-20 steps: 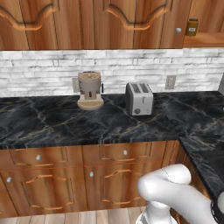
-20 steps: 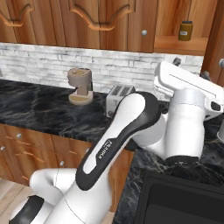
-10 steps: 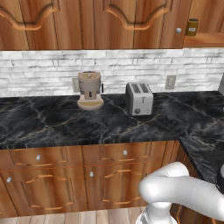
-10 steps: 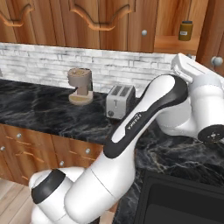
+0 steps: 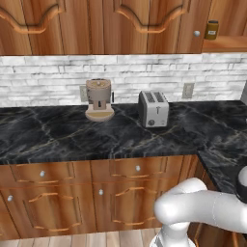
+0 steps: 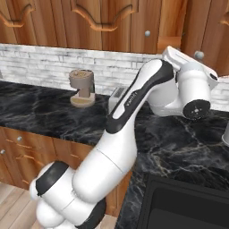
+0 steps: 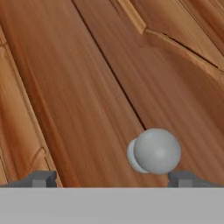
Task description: Open the cabinet. Pick the orange and tangerine from the cabinet and place them into the bowl. Then close the cabinet.
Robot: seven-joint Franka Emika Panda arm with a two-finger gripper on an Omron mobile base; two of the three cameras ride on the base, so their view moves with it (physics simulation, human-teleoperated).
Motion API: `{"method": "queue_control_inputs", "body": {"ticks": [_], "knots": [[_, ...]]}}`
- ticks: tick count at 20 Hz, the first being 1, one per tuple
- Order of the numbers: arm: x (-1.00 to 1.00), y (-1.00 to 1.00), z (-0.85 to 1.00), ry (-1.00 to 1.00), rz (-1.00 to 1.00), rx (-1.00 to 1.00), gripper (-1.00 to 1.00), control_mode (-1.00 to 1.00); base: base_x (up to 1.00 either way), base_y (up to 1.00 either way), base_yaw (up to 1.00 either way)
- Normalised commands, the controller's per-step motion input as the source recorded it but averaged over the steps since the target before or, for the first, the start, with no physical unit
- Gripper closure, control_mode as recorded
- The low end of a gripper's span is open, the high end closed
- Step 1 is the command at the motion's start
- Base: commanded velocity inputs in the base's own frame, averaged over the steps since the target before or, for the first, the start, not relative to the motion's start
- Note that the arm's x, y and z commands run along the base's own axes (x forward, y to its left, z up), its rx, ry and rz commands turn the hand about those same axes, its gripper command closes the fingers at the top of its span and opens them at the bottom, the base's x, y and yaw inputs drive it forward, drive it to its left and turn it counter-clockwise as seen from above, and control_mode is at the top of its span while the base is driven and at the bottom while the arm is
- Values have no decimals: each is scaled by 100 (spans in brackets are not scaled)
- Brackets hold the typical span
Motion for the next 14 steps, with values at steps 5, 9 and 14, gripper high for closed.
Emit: {"method": "queue_control_inputs", "body": {"ticks": [5, 9, 14], "knots": [[100, 70, -1, 0, -9, -1, -100, -100, 0, 0, 0], [98, 25, -1, 9, -8, -3, -100, -100, 0, 0, 0], [100, 21, 0, 5, 2, 0, -100, -100, 0, 0, 0]]}}
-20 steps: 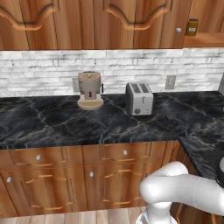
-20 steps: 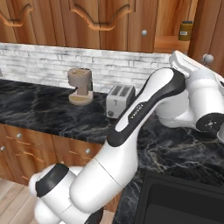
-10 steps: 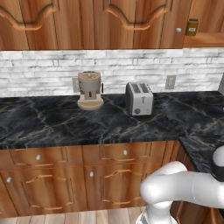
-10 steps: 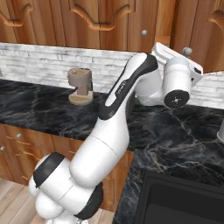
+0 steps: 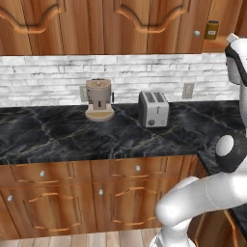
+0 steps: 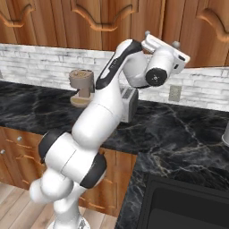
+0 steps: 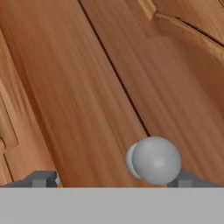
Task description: Open the cabinet. Pick the orange and tangerine from the cabinet and place them into the bowl. Then close the cabinet.
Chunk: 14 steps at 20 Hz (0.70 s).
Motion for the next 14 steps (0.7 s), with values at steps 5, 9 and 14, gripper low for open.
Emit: {"method": "queue_control_inputs", "body": {"ticks": [5, 9, 14], "knots": [[100, 4, 0, 0, 14, 0, -100, -100, 0, 0, 0], [100, 0, -7, 0, 18, 0, -100, -100, 0, 0, 0], [100, 8, -22, -3, 6, 0, -100, -100, 0, 0, 0]]}}
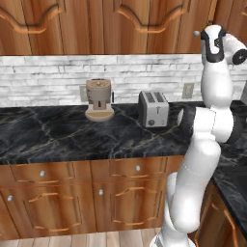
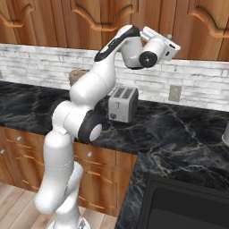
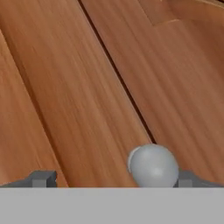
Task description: Open the cabinet. Pick the orange and tangerine from the cabinet and place them into the bowl. Then close the cabinet.
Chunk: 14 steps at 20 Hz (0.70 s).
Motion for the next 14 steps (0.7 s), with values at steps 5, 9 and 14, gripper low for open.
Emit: {"method": "queue_control_inputs", "body": {"ticks": [5, 9, 14], "knots": [[100, -3, -18, -7, 3, 10, -100, -100, 0, 0, 0], [100, -22, 0, 0, 20, 28, -100, -100, 0, 0, 0], [100, -3, 0, 4, 9, 26, -100, -100, 0, 0, 0]]}}
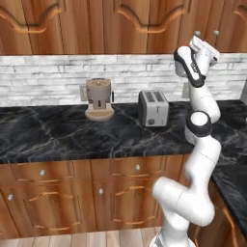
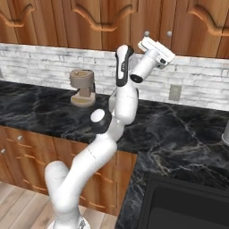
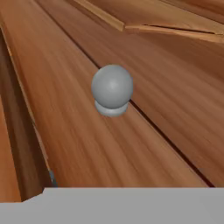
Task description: Open the cabinet. Pick the orange and tangerine from the cabinet and place them into the bowl. Then close the cabinet.
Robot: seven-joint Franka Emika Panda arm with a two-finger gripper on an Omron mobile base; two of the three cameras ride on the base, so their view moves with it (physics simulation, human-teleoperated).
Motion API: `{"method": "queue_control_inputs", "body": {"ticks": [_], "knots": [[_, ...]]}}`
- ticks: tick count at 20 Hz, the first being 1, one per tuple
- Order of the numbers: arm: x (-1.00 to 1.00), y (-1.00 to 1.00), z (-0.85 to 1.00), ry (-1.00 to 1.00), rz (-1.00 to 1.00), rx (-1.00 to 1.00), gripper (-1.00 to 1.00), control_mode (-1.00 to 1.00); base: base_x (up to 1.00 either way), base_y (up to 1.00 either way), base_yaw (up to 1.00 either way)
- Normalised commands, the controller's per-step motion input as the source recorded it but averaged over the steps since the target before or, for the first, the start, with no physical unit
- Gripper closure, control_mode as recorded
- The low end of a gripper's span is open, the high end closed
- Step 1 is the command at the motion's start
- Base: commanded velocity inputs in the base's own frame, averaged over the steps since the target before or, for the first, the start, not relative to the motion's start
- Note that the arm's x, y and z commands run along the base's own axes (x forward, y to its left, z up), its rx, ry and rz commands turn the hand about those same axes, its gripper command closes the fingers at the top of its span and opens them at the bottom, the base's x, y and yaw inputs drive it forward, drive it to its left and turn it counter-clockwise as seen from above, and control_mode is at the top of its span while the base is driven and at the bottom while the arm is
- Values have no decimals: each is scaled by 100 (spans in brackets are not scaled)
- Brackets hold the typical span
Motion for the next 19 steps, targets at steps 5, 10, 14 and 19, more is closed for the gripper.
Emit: {"method": "queue_control_inputs", "body": {"ticks": [5, 10, 14, 19], "knots": [[71, -38, 0, 26, 35, 17, -100, -100, 0, 0, 0], [48, -15, -6, 3, 29, 0, -100, -100, 0, 0, 0], [100, -10, -51, 6, 37, 1, -100, -100, 0, 0, 0], [41, -24, -41, 8, 41, 0, -100, -100, 0, 0, 0]]}}
